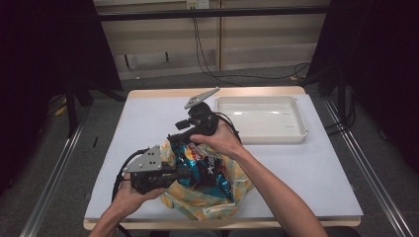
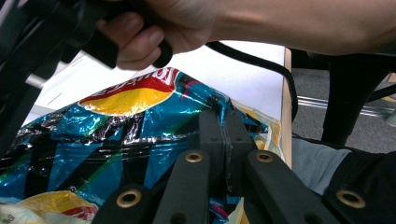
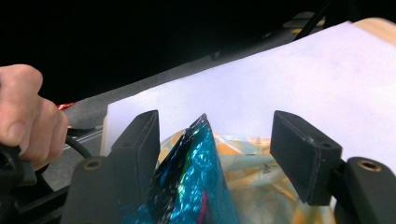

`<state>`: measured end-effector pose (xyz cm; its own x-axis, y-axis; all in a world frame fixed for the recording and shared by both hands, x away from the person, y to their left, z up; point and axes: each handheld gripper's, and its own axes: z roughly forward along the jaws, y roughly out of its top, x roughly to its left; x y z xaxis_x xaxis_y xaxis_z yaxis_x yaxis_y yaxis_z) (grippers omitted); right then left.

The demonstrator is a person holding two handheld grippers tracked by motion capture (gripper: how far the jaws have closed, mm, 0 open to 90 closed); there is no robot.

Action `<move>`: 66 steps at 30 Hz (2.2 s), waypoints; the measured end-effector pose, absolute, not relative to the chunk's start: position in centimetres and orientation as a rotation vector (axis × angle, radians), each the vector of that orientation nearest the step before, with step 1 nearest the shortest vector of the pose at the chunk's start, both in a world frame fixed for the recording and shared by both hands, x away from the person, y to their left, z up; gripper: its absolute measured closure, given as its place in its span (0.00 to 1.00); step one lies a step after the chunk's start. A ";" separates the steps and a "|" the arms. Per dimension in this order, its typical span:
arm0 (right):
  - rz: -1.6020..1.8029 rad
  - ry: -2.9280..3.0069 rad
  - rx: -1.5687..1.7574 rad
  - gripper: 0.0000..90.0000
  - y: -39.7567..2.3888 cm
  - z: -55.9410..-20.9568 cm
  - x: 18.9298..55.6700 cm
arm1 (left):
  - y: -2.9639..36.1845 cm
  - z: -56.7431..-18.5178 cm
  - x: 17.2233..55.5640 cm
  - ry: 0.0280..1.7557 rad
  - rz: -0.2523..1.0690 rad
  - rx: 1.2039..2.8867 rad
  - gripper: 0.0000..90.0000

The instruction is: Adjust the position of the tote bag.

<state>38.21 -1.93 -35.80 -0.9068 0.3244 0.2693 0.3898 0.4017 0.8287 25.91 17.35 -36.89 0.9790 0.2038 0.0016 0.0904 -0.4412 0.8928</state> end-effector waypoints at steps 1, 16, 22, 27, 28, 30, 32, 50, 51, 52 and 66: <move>-1.540 -2.566 -0.653 0.38 -1.8 -36.0 38.4 | 17.4 -36.9 25.9 0.209 0.130 2.030 0.99; -1.455 -2.523 -0.568 0.89 -1.7 -37.1 38.3 | 18.5 -36.5 26.0 0.240 0.167 2.041 0.99; -1.552 -2.528 -0.626 1.00 -2.6 -36.0 38.1 | 19.7 -35.8 26.2 0.264 0.199 1.998 0.99; -1.607 -2.539 -0.713 1.00 -3.0 -35.1 37.6 | 20.4 -35.6 26.5 0.321 0.163 1.933 0.95; -1.618 -2.540 -0.726 1.00 -3.0 -35.1 37.5 | 20.4 -35.7 26.6 0.329 0.148 1.925 0.92; -1.638 -2.537 -0.743 1.00 -3.1 -35.0 37.5 | 20.3 -35.8 26.7 0.341 0.139 1.915 0.85; -1.656 -2.535 -0.755 1.00 -3.2 -34.9 37.5 | 20.3 -35.9 26.8 0.374 0.135 1.907 0.73; -1.845 -2.465 -0.843 1.00 -5.0 -32.7 36.9 | 20.8 -36.0 27.3 0.536 0.150 1.807 0.37; -1.850 -2.463 -0.840 1.00 -5.1 -32.5 36.8 | 20.8 -36.0 27.4 0.535 0.148 1.802 0.37; -1.867 -2.457 -0.836 1.00 -5.3 -32.1 36.5 | 20.9 -36.0 27.4 0.541 0.146 1.801 0.37; -1.956 -2.363 -0.826 1.00 -6.1 -29.8 35.4 | 22.5 -36.0 26.7 0.527 0.156 1.769 0.34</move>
<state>35.39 -6.15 -29.80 -0.8643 0.4081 0.2940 0.3651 0.1068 0.9248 26.74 22.46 -35.97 0.8875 0.4281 -0.1706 0.2662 -0.1741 0.9480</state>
